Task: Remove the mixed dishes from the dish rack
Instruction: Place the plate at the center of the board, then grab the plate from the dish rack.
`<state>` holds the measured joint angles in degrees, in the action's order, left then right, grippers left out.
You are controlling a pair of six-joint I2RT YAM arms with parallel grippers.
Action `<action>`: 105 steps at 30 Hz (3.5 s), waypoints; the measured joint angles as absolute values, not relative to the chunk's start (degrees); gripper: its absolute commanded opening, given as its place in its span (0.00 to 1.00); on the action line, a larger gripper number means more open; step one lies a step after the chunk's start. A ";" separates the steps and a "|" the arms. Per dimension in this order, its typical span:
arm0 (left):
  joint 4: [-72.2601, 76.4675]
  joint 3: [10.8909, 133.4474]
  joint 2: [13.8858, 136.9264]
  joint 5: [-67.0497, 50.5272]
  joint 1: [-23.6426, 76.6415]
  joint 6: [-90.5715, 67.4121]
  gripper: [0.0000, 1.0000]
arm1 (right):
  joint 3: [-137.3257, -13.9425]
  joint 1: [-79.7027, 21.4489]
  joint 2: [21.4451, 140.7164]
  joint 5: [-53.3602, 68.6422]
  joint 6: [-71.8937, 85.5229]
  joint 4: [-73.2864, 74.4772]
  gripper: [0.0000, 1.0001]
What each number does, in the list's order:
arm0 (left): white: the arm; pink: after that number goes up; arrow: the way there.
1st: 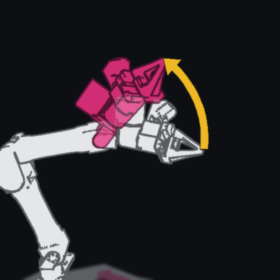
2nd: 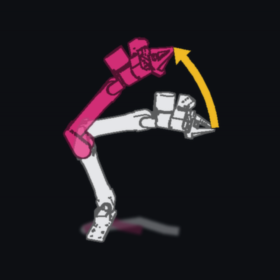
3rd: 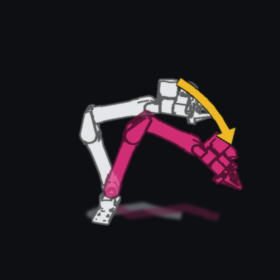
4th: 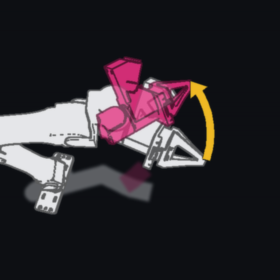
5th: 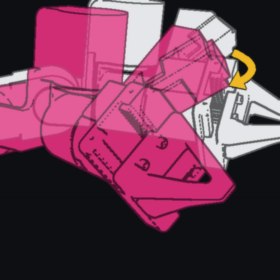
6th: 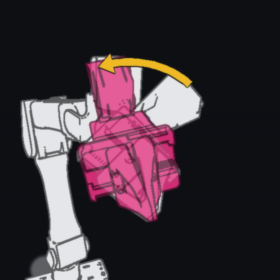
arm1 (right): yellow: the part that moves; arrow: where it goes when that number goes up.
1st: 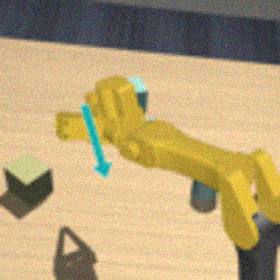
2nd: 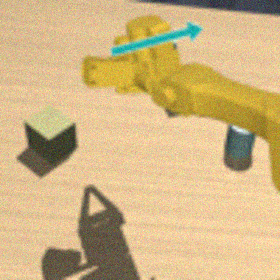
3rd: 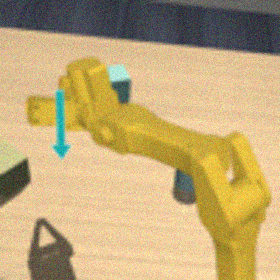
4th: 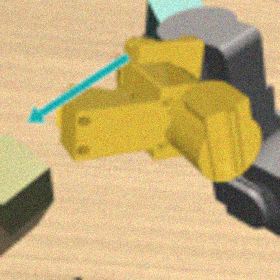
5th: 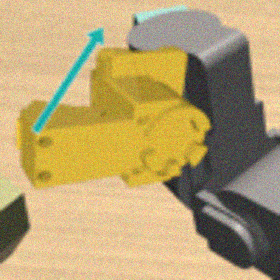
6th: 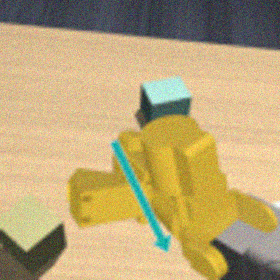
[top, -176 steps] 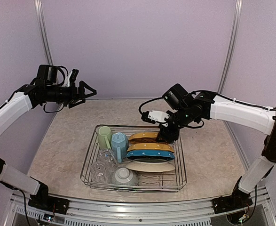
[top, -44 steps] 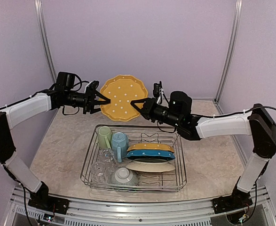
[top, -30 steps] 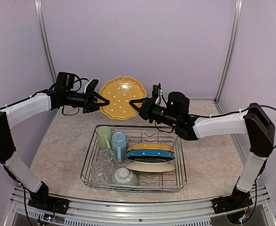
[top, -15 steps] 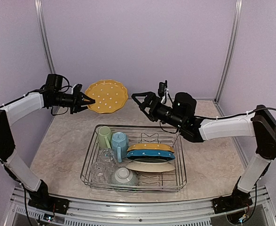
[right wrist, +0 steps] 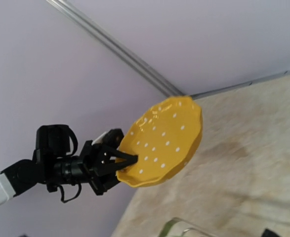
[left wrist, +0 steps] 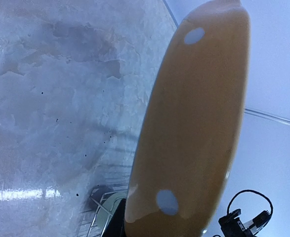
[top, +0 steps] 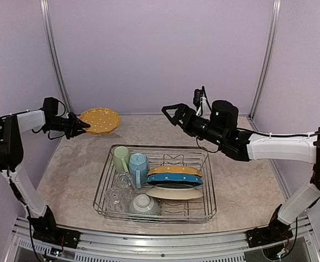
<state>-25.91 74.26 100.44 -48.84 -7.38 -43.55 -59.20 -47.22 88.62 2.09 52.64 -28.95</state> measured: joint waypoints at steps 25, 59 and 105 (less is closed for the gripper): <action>-26.26 81.36 120.33 -46.54 -7.49 -41.54 0.07 | -59.27 -47.20 85.52 -1.80 46.24 -20.73 0.99; -34.46 85.69 116.36 -35.35 -8.67 -37.23 0.86 | -73.65 -47.20 86.83 -6.02 24.84 12.25 1.00; -26.28 76.93 85.47 -35.31 9.80 -29.34 0.98 | -78.72 -51.57 86.37 10.07 -21.61 46.37 0.85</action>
